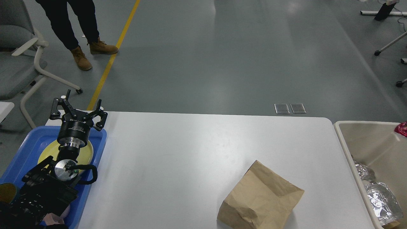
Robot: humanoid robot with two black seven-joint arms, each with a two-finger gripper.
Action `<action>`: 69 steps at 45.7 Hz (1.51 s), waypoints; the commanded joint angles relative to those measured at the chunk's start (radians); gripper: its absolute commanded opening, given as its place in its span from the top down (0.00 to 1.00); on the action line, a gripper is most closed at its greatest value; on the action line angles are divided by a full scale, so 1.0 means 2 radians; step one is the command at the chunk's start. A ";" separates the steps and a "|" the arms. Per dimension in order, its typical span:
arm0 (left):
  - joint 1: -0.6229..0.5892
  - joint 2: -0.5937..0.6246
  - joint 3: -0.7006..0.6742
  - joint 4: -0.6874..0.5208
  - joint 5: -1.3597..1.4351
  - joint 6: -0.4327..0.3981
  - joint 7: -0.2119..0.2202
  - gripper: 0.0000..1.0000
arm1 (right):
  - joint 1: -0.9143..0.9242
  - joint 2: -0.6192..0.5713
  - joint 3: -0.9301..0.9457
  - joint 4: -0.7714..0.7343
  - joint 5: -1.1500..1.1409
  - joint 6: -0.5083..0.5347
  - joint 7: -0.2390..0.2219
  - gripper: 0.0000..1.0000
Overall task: Tidy desktop
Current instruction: 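Move the right gripper to the brown paper bag and grasp it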
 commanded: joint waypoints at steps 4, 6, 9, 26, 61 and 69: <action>0.000 0.000 0.000 0.000 0.000 0.000 0.000 0.04 | -0.070 0.028 0.005 -0.010 -0.001 -0.038 0.001 0.00; 0.000 0.000 0.000 0.000 0.000 0.000 0.000 0.04 | -0.080 0.033 0.005 -0.010 -0.001 -0.038 0.001 0.00; 0.000 0.000 0.000 0.000 0.000 0.000 0.000 0.04 | -0.088 0.038 0.002 -0.010 -0.001 -0.038 0.001 0.00; 0.000 0.000 0.000 0.000 0.000 0.000 0.000 0.04 | -0.083 0.062 -0.004 0.000 -0.008 -0.035 0.001 0.00; 0.000 0.000 0.000 0.000 0.000 0.000 0.000 0.04 | 0.391 0.048 -0.206 0.515 -0.119 0.102 0.000 0.00; 0.000 0.000 0.000 0.000 0.000 0.000 0.000 0.04 | 0.351 0.064 -0.199 0.521 -0.118 0.118 0.000 0.00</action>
